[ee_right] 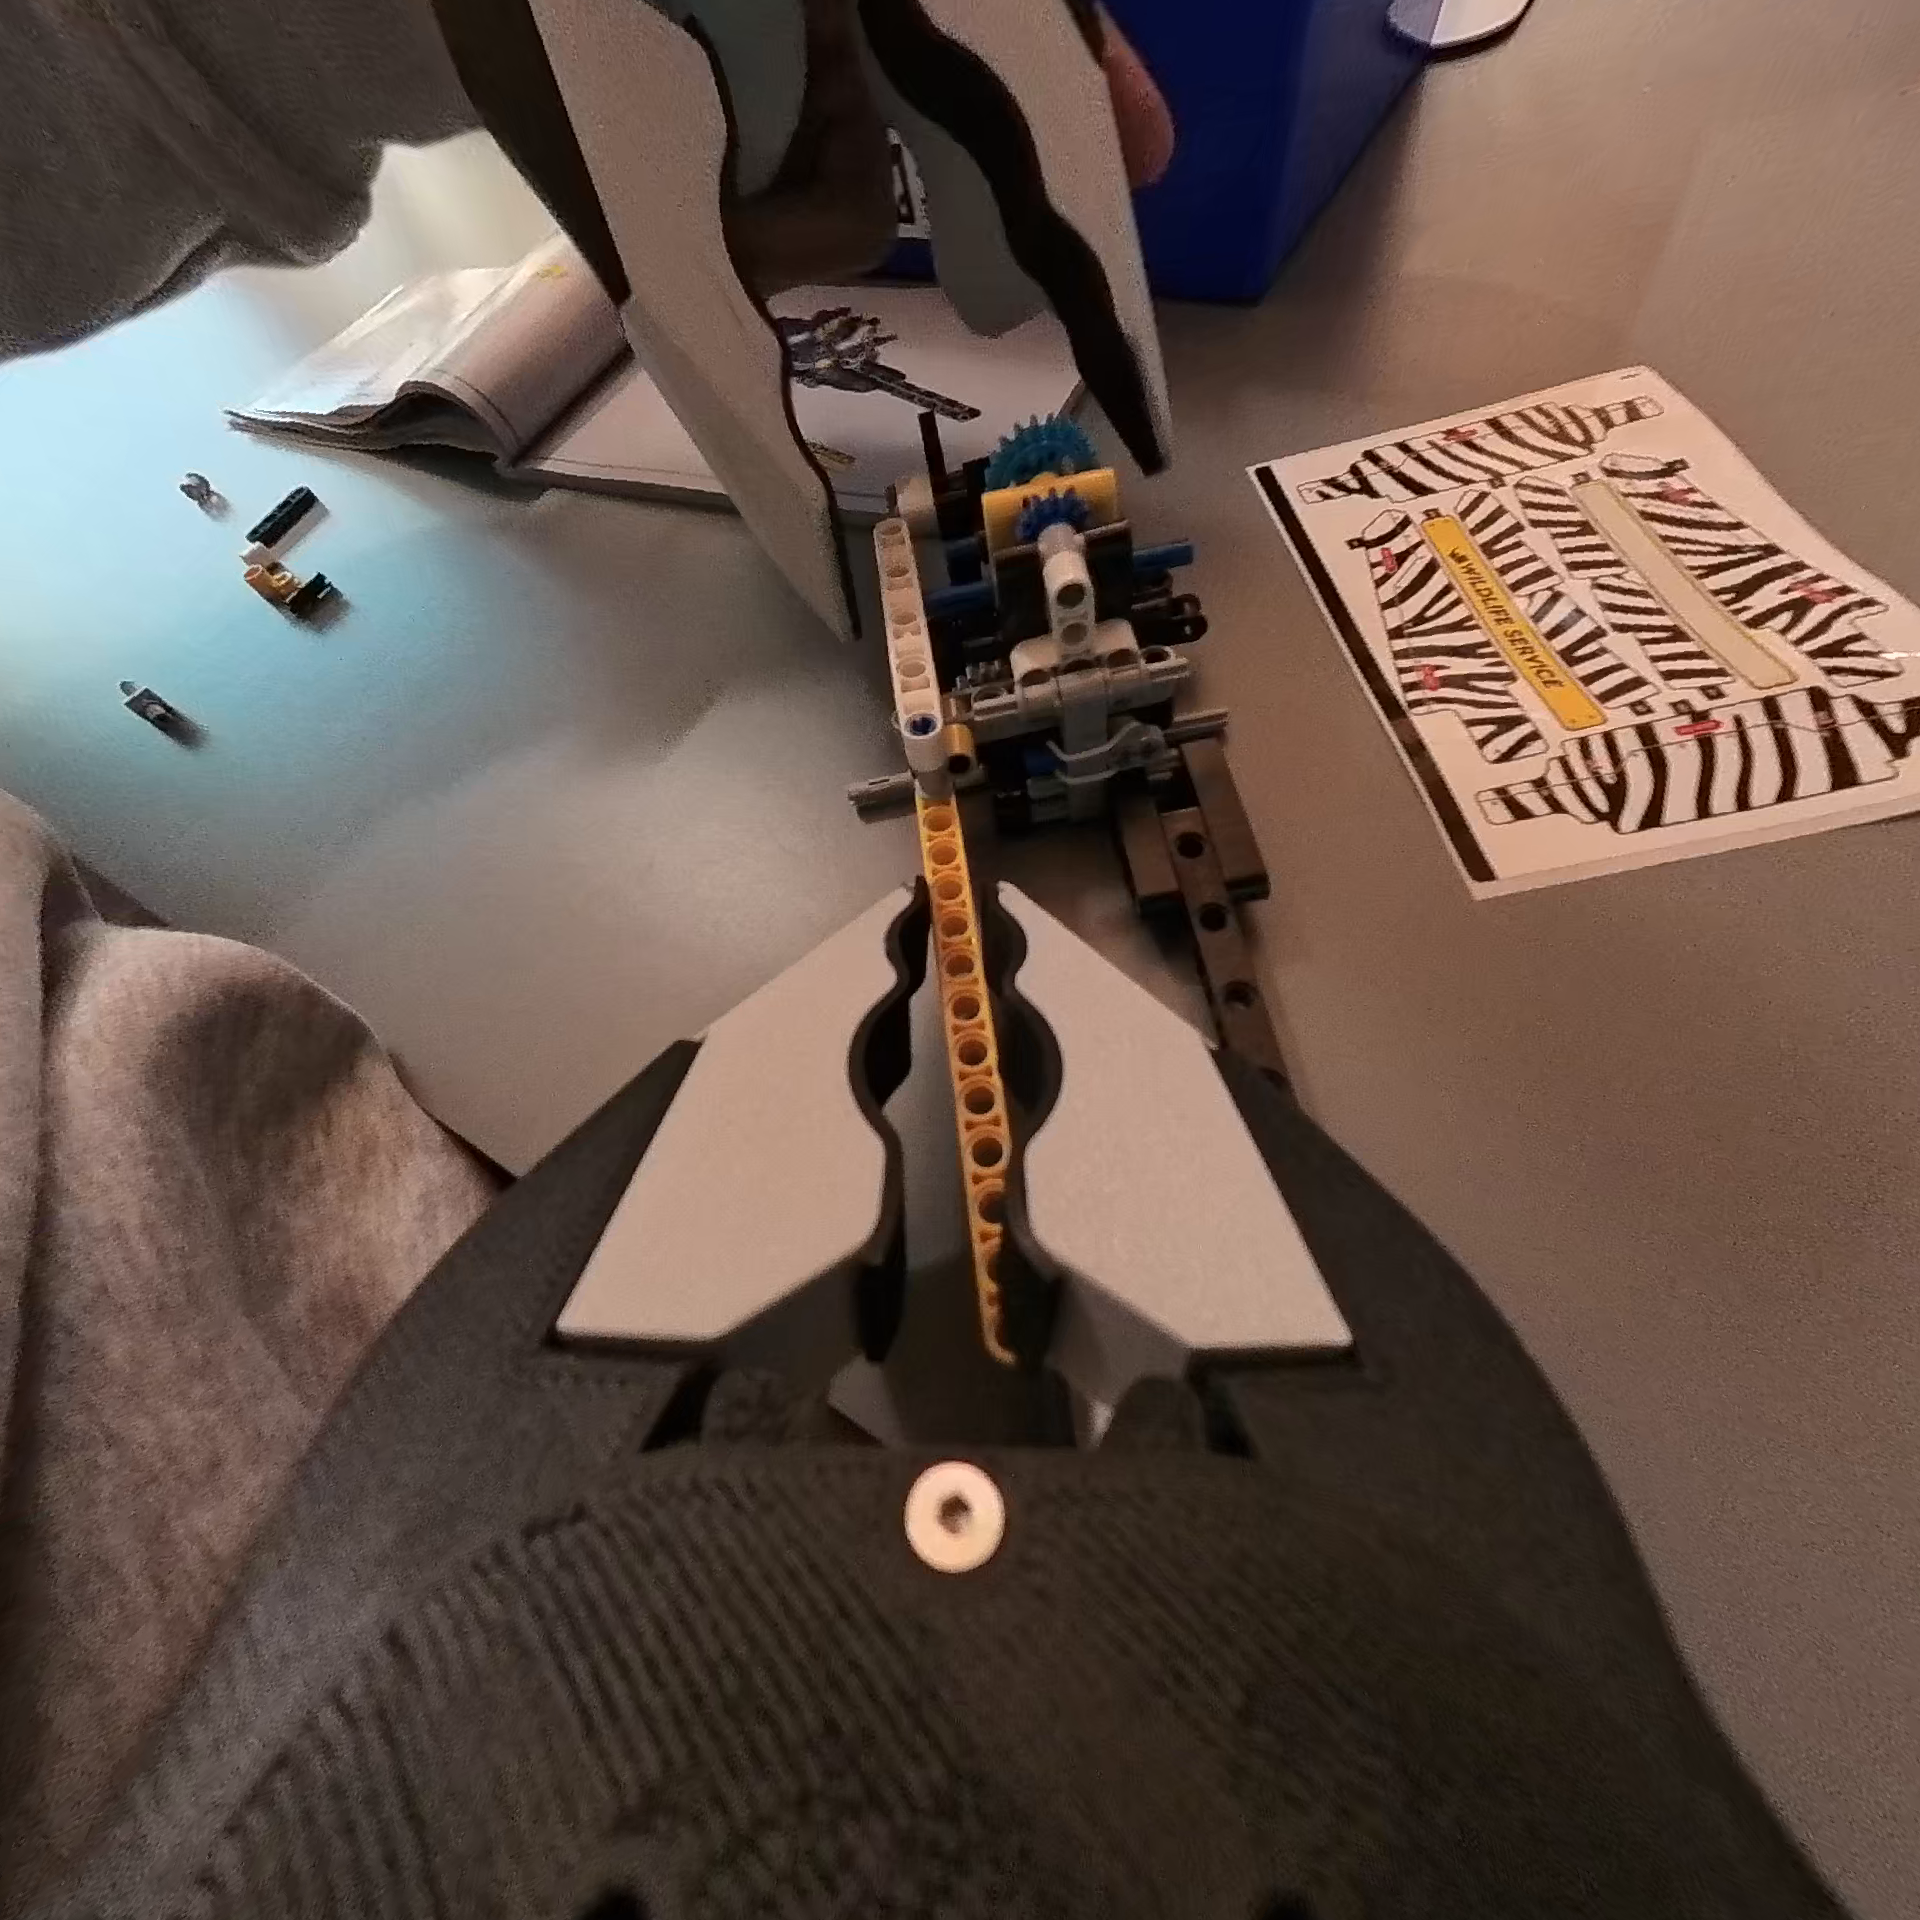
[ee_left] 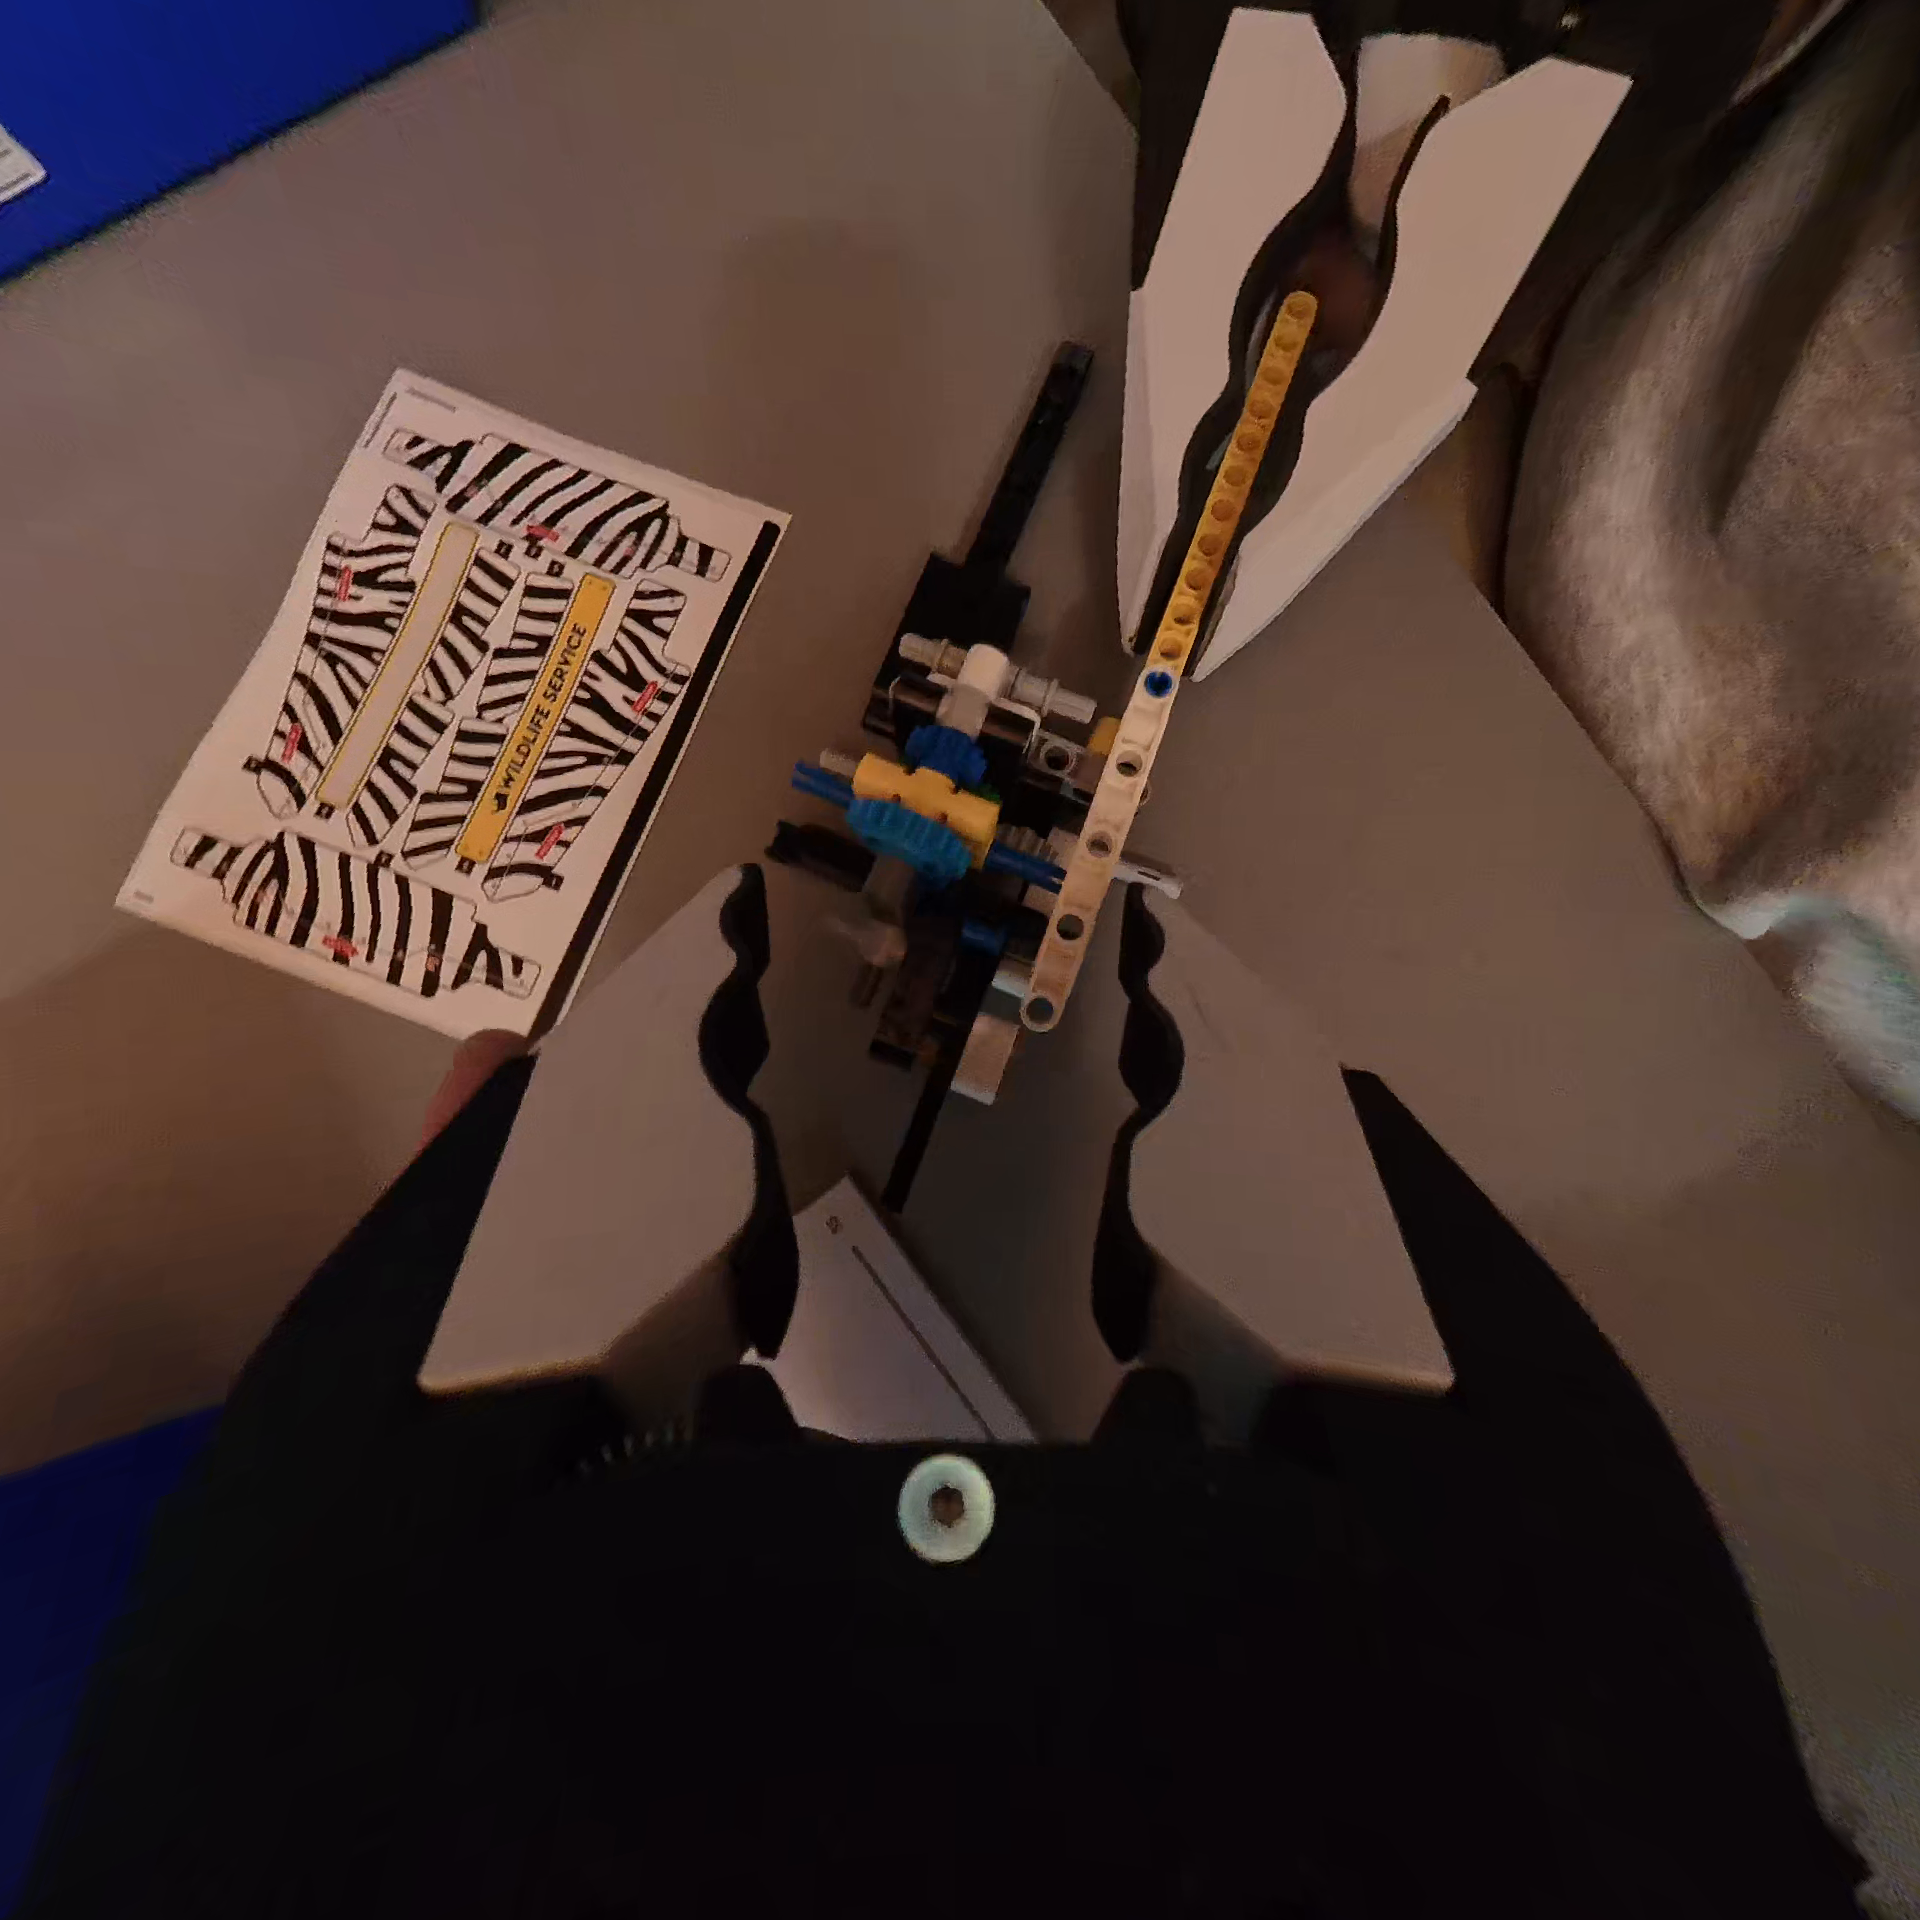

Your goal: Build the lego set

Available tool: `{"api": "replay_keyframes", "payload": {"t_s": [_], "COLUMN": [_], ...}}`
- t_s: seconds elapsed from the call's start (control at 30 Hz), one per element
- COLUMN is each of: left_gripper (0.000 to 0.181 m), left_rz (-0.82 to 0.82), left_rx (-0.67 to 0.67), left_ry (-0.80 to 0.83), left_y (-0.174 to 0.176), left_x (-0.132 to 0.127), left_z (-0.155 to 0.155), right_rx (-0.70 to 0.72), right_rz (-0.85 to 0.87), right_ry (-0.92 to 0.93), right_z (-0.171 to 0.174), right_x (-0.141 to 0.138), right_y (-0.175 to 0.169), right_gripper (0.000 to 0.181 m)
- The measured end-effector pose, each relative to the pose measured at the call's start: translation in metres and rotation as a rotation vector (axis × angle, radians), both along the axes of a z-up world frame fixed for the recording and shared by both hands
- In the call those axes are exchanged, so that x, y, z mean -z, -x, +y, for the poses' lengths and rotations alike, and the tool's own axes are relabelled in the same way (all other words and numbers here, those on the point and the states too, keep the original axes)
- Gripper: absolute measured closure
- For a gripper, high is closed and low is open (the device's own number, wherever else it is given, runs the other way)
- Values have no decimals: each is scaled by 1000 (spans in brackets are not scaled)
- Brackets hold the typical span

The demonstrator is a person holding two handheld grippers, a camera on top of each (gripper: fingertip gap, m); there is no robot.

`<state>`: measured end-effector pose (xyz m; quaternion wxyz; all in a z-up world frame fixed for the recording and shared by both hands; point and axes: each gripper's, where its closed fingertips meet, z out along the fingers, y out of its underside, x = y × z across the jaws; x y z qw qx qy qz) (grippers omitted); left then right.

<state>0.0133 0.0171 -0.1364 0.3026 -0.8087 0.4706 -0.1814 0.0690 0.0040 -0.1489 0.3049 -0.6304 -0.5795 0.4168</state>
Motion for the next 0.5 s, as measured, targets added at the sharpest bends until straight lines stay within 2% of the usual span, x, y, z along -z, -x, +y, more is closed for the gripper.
{"api": "replay_keyframes", "payload": {"t_s": [0.3, 0.5], "left_gripper": [121, 116], "left_rz": [16, 66], "left_rx": [89, 102], "left_ry": [38, -59], "left_y": [-6, -13], "left_x": [3, 0], "left_z": [-4, 0], "right_rx": [-3, -4], "right_rz": [0, 1], "right_ry": [6, 10], "right_z": [0, 0], "right_x": [0, 0], "right_y": [0, 0], "right_gripper": [173, 173]}}
